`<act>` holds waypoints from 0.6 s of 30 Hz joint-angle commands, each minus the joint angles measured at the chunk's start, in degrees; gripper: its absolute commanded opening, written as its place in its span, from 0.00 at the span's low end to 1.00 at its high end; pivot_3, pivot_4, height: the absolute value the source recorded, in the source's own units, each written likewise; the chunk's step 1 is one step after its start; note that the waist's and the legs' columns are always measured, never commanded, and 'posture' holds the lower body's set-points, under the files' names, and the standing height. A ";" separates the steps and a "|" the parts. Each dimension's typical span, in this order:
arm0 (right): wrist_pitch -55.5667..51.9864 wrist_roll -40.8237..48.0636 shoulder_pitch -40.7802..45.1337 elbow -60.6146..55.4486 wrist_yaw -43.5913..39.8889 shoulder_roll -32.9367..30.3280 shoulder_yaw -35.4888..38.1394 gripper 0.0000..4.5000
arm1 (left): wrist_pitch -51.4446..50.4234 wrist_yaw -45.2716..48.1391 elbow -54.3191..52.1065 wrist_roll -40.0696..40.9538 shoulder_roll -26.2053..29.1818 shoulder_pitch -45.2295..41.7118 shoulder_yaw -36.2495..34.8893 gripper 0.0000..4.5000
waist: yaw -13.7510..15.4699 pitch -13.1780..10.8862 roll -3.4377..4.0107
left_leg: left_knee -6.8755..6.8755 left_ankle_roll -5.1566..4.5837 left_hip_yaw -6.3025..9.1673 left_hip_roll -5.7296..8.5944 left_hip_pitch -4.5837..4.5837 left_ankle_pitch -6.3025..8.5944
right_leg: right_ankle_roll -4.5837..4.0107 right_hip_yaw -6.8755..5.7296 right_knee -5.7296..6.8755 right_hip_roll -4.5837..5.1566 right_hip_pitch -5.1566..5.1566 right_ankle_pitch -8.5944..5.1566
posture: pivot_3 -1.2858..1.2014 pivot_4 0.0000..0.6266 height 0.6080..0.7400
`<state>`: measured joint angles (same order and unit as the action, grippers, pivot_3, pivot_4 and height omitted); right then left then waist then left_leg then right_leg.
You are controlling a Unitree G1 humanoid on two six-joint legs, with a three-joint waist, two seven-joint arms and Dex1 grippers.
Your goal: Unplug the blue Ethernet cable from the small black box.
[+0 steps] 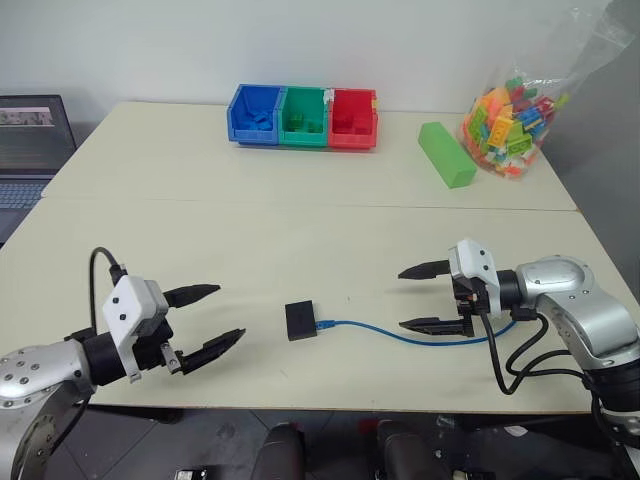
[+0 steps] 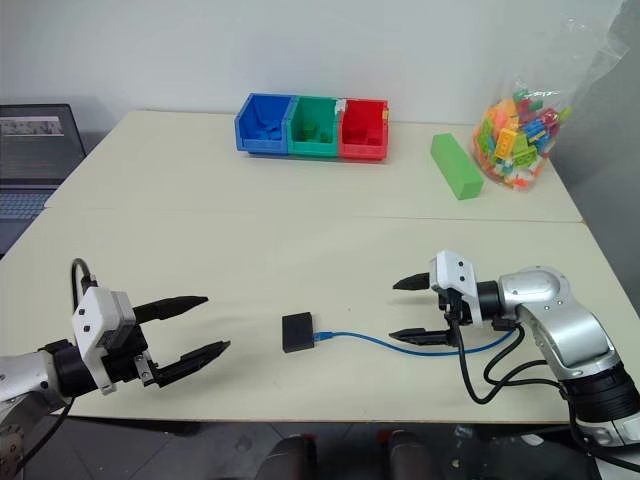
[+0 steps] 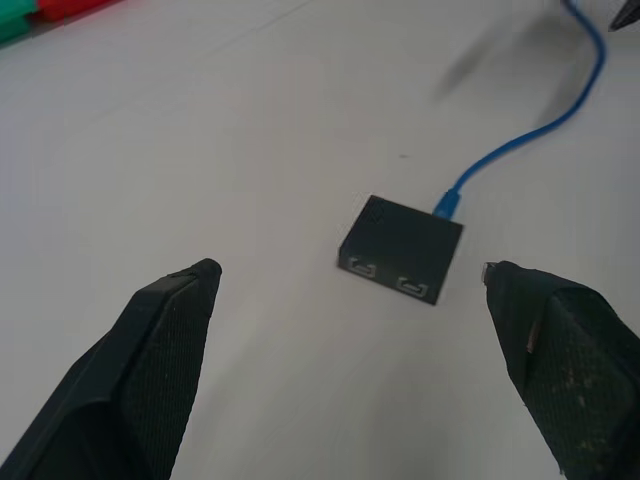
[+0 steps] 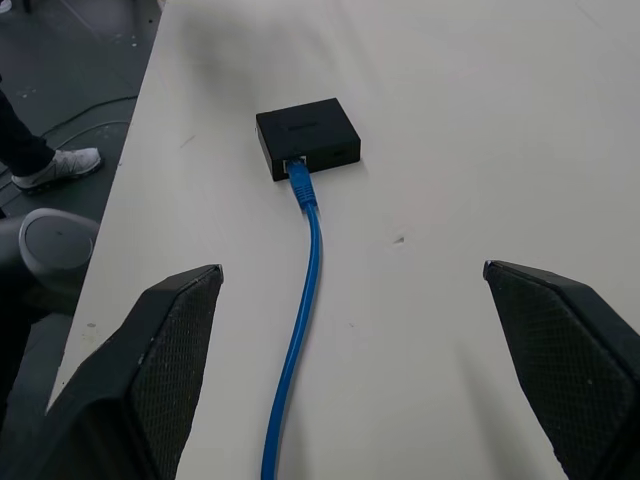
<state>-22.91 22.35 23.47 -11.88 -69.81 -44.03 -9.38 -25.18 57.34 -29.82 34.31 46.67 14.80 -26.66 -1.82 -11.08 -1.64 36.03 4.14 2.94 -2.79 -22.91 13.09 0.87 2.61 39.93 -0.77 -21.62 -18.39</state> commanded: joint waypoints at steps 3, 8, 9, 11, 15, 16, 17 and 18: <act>1.59 -2.75 1.57 -1.99 1.93 3.00 -2.99 0.98 | -0.64 5.22 -1.15 2.94 3.75 0.49 -0.53 1.00 | -0.06 0.00 0.00 | 0.00 0.00 0.01 -0.01 0.00 0.00 | 0.00 0.00 0.00 -0.01 -0.01 0.00 | 0.52 0.24 1.00; 5.91 -10.11 3.26 2.54 6.69 10.55 -9.86 0.98 | -0.81 9.02 -0.60 3.44 6.15 0.81 -0.26 1.00 | -0.15 -0.02 0.04 | -0.01 0.00 0.00 -0.02 0.00 0.00 | 0.00 0.01 0.02 -0.01 -0.05 0.00 | 0.52 0.24 1.00; 6.36 -11.42 3.61 3.66 7.57 12.01 -11.12 0.98 | -0.66 9.71 -0.57 3.22 6.63 0.91 -0.07 1.00 | -0.20 -0.02 0.03 | 0.00 0.00 0.00 -0.05 0.02 0.00 | 0.00 0.01 0.02 -0.02 -0.03 0.00 | 0.52 0.24 1.00; 6.99 -13.58 4.20 6.01 9.30 15.22 -13.54 0.98 | 0.51 11.01 -0.33 1.37 7.66 1.65 0.85 1.00 | -0.14 -0.03 0.06 | -0.01 0.00 0.00 -0.03 0.00 0.00 | 0.00 0.01 0.03 -0.05 -0.06 0.00 | 0.52 0.24 1.00; 8.89 -18.56 5.37 11.73 12.38 20.17 -17.55 0.98 | 2.43 12.19 -0.19 -0.55 7.98 2.41 2.26 1.00 | -0.12 -0.04 0.06 | -0.03 0.00 -0.04 0.00 -0.03 0.00 | -0.11 0.03 0.03 -0.06 -0.09 0.04 | 0.52 0.24 1.00; 9.21 -19.35 5.48 12.71 12.84 20.92 -18.11 0.98 | 2.75 12.43 -0.26 -0.82 7.94 2.71 2.37 1.00 | -0.10 -0.03 0.06 | -0.02 0.00 -0.04 -0.01 -0.03 0.00 | -0.11 0.03 0.03 -0.05 -0.10 0.05 | 0.52 0.24 1.00; 9.66 -20.19 5.68 13.78 13.39 21.79 -18.64 0.98 | 3.20 12.72 -0.27 -1.22 7.89 3.12 2.51 1.00 | -0.08 -0.04 0.06 | -0.02 0.00 -0.04 -0.01 -0.03 0.00 | -0.11 0.02 0.03 -0.05 -0.10 0.05 | 0.52 0.24 1.00; 9.90 -20.82 5.90 14.57 13.81 22.54 -19.04 0.98 | 3.71 13.11 -0.14 -1.78 7.90 3.65 2.64 1.00 | -0.03 -0.03 0.06 | -0.02 0.01 -0.04 0.00 -0.03 0.00 | -0.12 0.02 0.03 -0.05 -0.10 0.05 | 0.52 0.24 1.00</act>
<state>-14.81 3.20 28.22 1.84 -57.21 -22.59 -27.98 -23.24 69.48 -29.39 33.60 53.88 17.60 -23.97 -1.84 -11.12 -1.58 36.01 4.15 2.91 -2.79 -22.95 13.08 0.76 2.61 39.96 -0.82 -21.72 -18.34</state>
